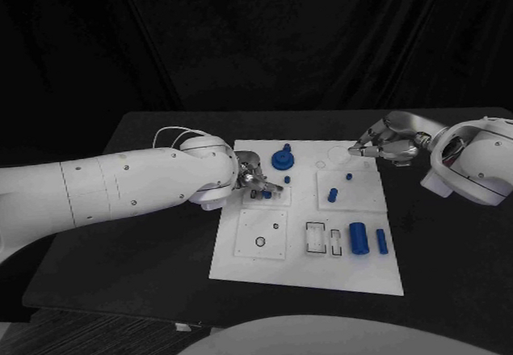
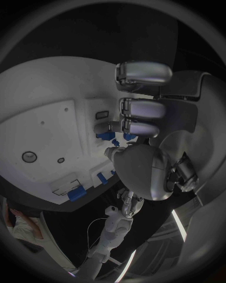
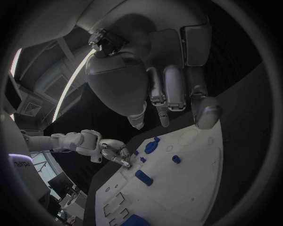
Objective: Assemble the parts on the task board
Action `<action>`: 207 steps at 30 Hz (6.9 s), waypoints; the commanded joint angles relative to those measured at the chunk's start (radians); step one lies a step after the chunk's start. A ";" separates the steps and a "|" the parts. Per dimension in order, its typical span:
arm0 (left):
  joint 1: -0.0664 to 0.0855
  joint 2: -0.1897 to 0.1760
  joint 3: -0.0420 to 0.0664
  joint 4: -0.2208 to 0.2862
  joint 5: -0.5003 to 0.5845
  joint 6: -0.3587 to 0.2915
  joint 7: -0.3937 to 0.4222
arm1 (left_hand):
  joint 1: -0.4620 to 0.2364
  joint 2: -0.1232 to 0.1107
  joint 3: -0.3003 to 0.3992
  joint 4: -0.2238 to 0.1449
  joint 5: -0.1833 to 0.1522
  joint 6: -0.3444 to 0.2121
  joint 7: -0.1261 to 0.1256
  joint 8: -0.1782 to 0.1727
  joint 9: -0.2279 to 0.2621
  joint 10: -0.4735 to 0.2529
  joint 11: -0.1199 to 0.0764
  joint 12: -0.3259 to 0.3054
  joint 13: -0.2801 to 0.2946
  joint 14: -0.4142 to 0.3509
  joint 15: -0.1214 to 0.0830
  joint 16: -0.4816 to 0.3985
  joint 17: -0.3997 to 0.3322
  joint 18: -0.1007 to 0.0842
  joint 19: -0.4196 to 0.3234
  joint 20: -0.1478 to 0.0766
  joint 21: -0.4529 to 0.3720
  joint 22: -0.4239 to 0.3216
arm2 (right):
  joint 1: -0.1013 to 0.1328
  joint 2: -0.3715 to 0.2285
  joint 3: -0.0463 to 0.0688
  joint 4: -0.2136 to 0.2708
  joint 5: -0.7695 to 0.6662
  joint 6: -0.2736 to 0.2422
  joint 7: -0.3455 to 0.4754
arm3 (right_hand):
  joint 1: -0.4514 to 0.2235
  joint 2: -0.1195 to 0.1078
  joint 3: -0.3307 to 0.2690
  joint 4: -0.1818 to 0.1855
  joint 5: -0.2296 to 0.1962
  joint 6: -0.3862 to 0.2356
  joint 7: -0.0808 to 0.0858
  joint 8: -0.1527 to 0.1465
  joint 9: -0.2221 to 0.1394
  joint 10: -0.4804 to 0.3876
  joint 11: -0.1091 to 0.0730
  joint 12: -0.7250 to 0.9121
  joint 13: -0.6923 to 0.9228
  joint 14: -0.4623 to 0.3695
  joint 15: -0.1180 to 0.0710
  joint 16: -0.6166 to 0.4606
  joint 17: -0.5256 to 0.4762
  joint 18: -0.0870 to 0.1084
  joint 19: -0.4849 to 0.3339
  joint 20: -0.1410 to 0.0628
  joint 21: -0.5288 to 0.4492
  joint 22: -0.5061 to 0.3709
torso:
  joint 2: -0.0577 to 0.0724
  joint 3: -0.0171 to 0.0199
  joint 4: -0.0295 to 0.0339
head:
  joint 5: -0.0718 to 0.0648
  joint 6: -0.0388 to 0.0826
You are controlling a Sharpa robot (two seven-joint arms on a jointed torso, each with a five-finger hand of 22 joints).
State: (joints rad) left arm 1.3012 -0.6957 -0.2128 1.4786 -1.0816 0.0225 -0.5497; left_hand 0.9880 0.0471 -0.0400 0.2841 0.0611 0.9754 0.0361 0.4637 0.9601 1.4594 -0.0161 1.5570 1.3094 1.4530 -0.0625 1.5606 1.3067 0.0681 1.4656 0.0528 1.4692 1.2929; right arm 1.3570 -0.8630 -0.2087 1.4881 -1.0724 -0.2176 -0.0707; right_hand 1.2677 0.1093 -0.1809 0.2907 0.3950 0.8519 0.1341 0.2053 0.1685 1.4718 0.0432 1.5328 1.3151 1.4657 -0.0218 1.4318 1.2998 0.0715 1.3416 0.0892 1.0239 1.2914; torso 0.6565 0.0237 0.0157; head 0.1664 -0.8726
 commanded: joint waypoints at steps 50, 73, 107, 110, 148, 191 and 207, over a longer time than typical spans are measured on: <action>-0.003 0.001 0.000 0.009 0.002 -0.001 0.020 | 0.099 0.054 -0.055 -0.006 0.094 -0.011 -0.014 0.064 0.128 0.111 -0.023 0.014 0.261 0.118 -0.021 0.010 0.264 -0.034 0.021 -0.022 -0.010 0.199 | -0.008 0.002 0.001 -0.005 -0.005 0.018 -0.020 | 0.038 0.012 -0.023 -0.005 0.024 -0.009 -0.002 0.005 -0.013 -0.006 0.006 -0.035 0.176 0.041 0.005 -0.015 0.145 0.044 -0.007 0.001 -0.030 0.114 | 0.000 0.0009 0.0005 | 0.003 0.000; 0.016 -0.056 0.001 0.046 -0.078 -0.044 0.002 | -0.018 0.049 -0.156 0.009 -0.012 0.010 -0.021 0.080 0.180 0.111 -0.031 0.014 0.261 0.118 -0.030 0.010 0.264 -0.037 0.033 -0.030 -0.002 0.209 | -0.008 -0.005 0.001 -0.001 -0.005 0.017 -0.026 | 0.037 0.013 -0.024 -0.004 0.023 -0.009 -0.001 0.005 -0.013 -0.009 0.007 -0.037 0.174 0.039 0.005 -0.018 0.143 0.045 -0.009 0.002 -0.037 0.112 | 0.000 0.0005 0.0001 | -0.003 0.000; 0.171 0.119 0.001 -0.230 0.260 0.442 -0.014 | 0.251 0.093 -0.203 -0.018 0.191 0.002 0.046 -0.307 -0.180 0.111 0.027 0.014 0.261 0.118 0.021 0.010 0.264 -0.039 0.038 0.017 -0.003 0.227 | -0.008 -0.006 0.001 0.010 -0.005 0.013 -0.027 | 0.035 0.012 -0.028 -0.002 0.021 -0.008 -0.001 0.006 -0.013 -0.011 0.007 -0.039 0.172 0.039 0.005 -0.019 0.142 0.045 -0.009 0.002 -0.037 0.112 | 0.000 -0.0004 -0.0007 | -0.025 0.000; 0.170 0.137 0.001 -0.252 0.259 0.445 -0.018 | 0.256 0.093 -0.201 -0.019 0.191 0.008 0.046 -0.316 -0.195 0.111 0.027 0.014 0.261 0.118 0.020 0.010 0.264 -0.040 0.041 0.017 0.000 0.229 | -0.008 -0.006 0.001 0.012 -0.005 0.013 -0.027 | 0.035 0.012 -0.028 -0.002 0.021 -0.008 -0.001 0.006 -0.013 -0.011 0.007 -0.039 0.172 0.039 0.005 -0.019 0.142 0.045 -0.009 0.002 -0.037 0.112 | 0.000 -0.0002 -0.0011 | -0.028 0.000; 0.120 0.211 0.001 -0.320 0.191 0.467 -0.036 | 0.303 0.100 -0.132 -0.062 0.191 0.097 0.027 -0.351 -0.282 0.111 0.010 0.014 0.261 0.118 0.005 0.010 0.264 -0.044 0.055 0.003 0.013 0.239 | -0.008 -0.005 0.001 0.015 -0.005 0.016 -0.027 | 0.035 0.012 -0.030 -0.003 0.021 -0.008 -0.001 0.006 -0.014 -0.013 0.006 -0.039 0.171 0.038 0.005 -0.020 0.141 0.046 -0.009 0.002 -0.040 0.111 | 0.000 0.0004 -0.0011 | -0.025 0.000; 0.084 0.236 0.001 -0.355 0.187 0.457 -0.036 | 0.300 0.052 -0.027 -0.099 0.374 0.167 -0.013 -0.300 -0.211 0.111 -0.024 0.014 0.261 0.118 -0.023 0.010 0.264 -0.045 0.059 -0.025 0.012 0.243 | -0.008 -0.002 0.001 0.009 -0.005 0.023 -0.032 | 0.037 0.014 -0.031 -0.004 0.023 -0.008 -0.002 0.007 -0.014 -0.015 0.007 -0.041 0.169 0.037 0.005 -0.022 0.139 0.047 -0.011 0.002 -0.049 0.109 | 0.000 0.0006 0.0001 | -0.021 0.000; 0.081 0.207 0.001 -0.321 0.187 0.372 -0.030 | 0.300 -0.013 0.145 -0.145 0.392 0.158 -0.018 -0.290 -0.156 0.111 -0.031 0.014 0.261 0.118 -0.031 0.010 0.264 -0.044 0.059 -0.033 0.007 0.244 | -0.008 -0.001 0.001 0.007 -0.005 0.031 -0.042 | 0.046 0.015 -0.030 -0.008 0.028 -0.008 -0.001 0.008 -0.014 -0.025 0.008 -0.047 0.162 0.033 0.006 -0.031 0.132 0.050 -0.018 0.003 -0.067 0.104 | 0.000 0.0009 0.0003 | -0.018 0.000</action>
State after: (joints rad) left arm 1.3857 -0.4849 -0.2107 1.1506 -0.8935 0.4431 -0.5890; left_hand 1.2681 0.0628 -0.0262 0.1621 0.4420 1.1309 0.0271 0.1530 0.7700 1.4528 -0.0337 1.5715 1.3163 1.4687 -0.0787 1.5606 1.3066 0.0679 1.4657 0.0318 1.4640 1.2929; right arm 1.3511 -0.8641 -0.2087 1.4953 -1.0724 -0.1962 -0.0913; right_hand 1.2911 0.1093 -0.1932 0.2786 0.3951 0.8518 0.1341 0.2053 0.1641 1.4610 0.0503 1.5288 1.3282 1.4573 -0.0133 1.4200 1.2998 0.1020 1.3306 0.0895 0.9745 1.2915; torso 0.6564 0.0249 0.0158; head 0.1475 -0.8726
